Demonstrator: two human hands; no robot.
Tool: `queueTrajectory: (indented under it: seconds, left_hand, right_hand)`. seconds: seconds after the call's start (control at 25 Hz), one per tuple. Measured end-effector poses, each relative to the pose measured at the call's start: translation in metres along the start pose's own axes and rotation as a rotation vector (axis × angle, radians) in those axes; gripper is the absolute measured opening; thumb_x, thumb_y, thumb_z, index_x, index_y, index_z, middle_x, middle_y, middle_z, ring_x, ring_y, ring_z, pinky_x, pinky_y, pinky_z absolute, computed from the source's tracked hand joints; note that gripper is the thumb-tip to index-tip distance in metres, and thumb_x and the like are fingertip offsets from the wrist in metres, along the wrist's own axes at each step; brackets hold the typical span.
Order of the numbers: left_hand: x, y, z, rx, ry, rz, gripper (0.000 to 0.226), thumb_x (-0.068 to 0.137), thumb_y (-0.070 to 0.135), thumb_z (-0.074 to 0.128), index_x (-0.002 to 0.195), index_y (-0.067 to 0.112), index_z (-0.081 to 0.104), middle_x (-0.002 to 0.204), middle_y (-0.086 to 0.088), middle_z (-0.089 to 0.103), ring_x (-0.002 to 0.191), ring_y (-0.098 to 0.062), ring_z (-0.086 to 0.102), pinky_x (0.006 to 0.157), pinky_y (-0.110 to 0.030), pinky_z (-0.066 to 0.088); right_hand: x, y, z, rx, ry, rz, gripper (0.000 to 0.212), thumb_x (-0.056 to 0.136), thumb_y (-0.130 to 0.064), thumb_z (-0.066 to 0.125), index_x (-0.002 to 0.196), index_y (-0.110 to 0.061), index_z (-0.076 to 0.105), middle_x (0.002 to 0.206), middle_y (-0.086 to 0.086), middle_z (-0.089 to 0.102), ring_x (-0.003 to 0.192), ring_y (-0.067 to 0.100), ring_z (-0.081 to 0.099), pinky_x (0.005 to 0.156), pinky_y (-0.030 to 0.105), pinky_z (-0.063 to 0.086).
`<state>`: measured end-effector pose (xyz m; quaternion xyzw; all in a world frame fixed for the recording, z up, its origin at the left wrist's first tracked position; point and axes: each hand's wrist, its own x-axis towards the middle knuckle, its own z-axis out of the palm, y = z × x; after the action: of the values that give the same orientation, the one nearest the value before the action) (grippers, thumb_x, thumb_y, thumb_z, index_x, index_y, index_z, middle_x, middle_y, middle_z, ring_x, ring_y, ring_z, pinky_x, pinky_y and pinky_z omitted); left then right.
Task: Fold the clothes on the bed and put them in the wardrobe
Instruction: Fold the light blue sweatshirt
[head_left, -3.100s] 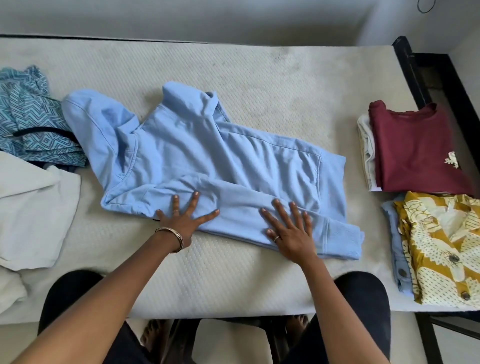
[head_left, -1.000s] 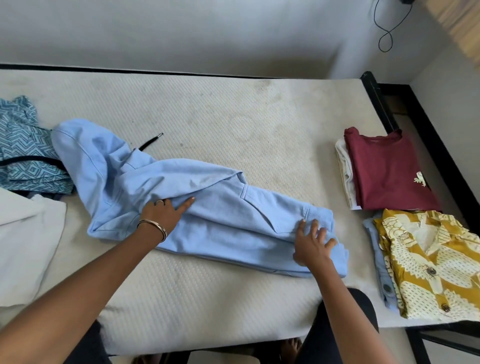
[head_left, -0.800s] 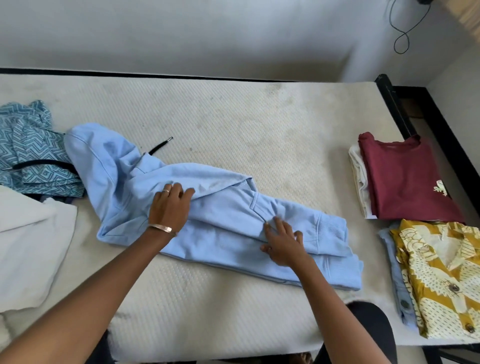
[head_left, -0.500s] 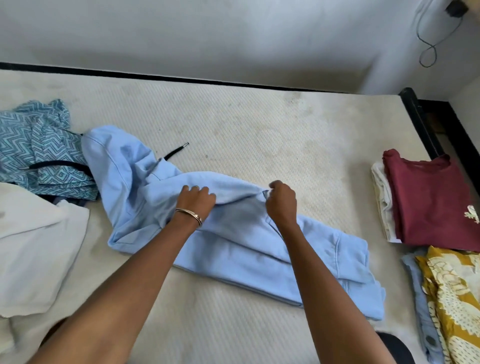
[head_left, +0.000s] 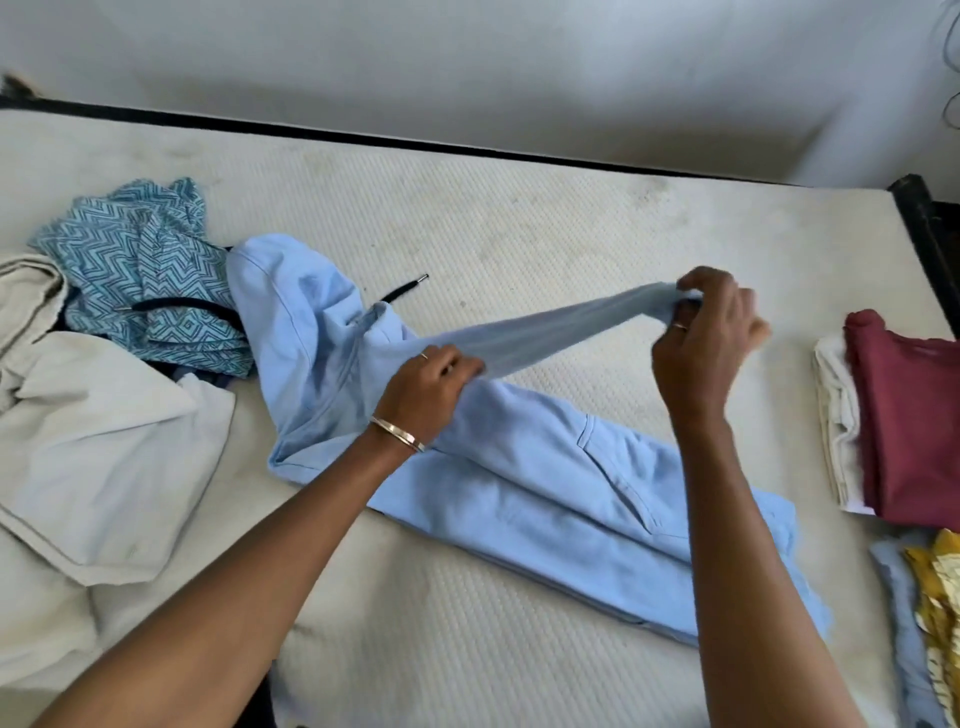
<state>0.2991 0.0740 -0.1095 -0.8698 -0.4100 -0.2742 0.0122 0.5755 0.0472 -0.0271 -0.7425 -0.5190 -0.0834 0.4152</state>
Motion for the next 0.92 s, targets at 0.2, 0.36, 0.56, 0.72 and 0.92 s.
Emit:
queueTrajectory:
  seconds: [0.2,0.36,0.56,0.72,0.92]
  left_hand:
    - [-0.051,0.051,0.024,0.094,-0.093,0.253,0.047,0.08,0.004,0.052,0.115,0.034,0.062,0.083,0.0,0.06,0.066,-0.021,0.054,0.053,-0.031,0.042]
    - [-0.077,0.072,0.029,-0.089,-0.4,0.33,0.056,0.075,0.003,0.039,0.123,0.025,0.057,0.088,0.001,0.069,0.072,-0.021,0.065,0.067,-0.032,0.054]
    - [-0.062,0.06,0.002,-0.296,-0.104,-0.162,0.059,0.067,0.005,0.034,0.112,0.014,0.07,0.109,-0.006,0.066,0.105,-0.025,0.06,0.096,-0.036,0.044]
    - [-0.028,-0.001,-0.015,-0.242,-0.064,-0.841,0.051,0.075,-0.013,0.042,0.121,0.0,0.06,0.115,-0.023,0.057,0.111,-0.039,0.054,0.096,-0.044,0.043]
    - [-0.006,-0.077,-0.021,-0.214,-0.355,-0.76,0.06,0.076,-0.017,0.051,0.133,-0.001,0.05,0.134,-0.024,0.048,0.125,-0.039,0.047,0.105,-0.044,0.038]
  right_hand:
    - [-0.09,0.076,-0.07,-0.355,-0.056,-0.044,0.027,0.06,0.007,0.047,0.071,-0.016,0.056,0.079,0.006,0.052,0.085,0.027,0.045,0.083,0.044,0.027]
    - [-0.163,0.132,-0.101,-0.513,-0.413,0.172,0.018,0.063,-0.002,0.042,0.054,-0.016,0.05,0.056,0.002,0.043,0.073,0.034,0.05,0.073,0.057,0.04]
    - [-0.148,0.098,-0.075,-0.294,-0.528,0.26,0.027,0.071,0.005,0.058,0.089,-0.01,0.07,0.089,0.013,0.069,0.093,0.042,0.058,0.077,0.047,0.039]
    - [-0.12,0.055,-0.004,-0.222,-0.962,0.159,0.06,0.091,-0.036,0.063,0.144,-0.019,0.042,0.141,0.005,0.048,0.132,0.029,0.039,0.103,0.049,0.029]
    - [-0.1,0.056,0.019,-0.052,-0.889,0.141,0.014,0.086,-0.021,0.068,0.099,-0.028,0.07,0.098,-0.006,0.064,0.104,0.023,0.06,0.091,0.041,0.041]
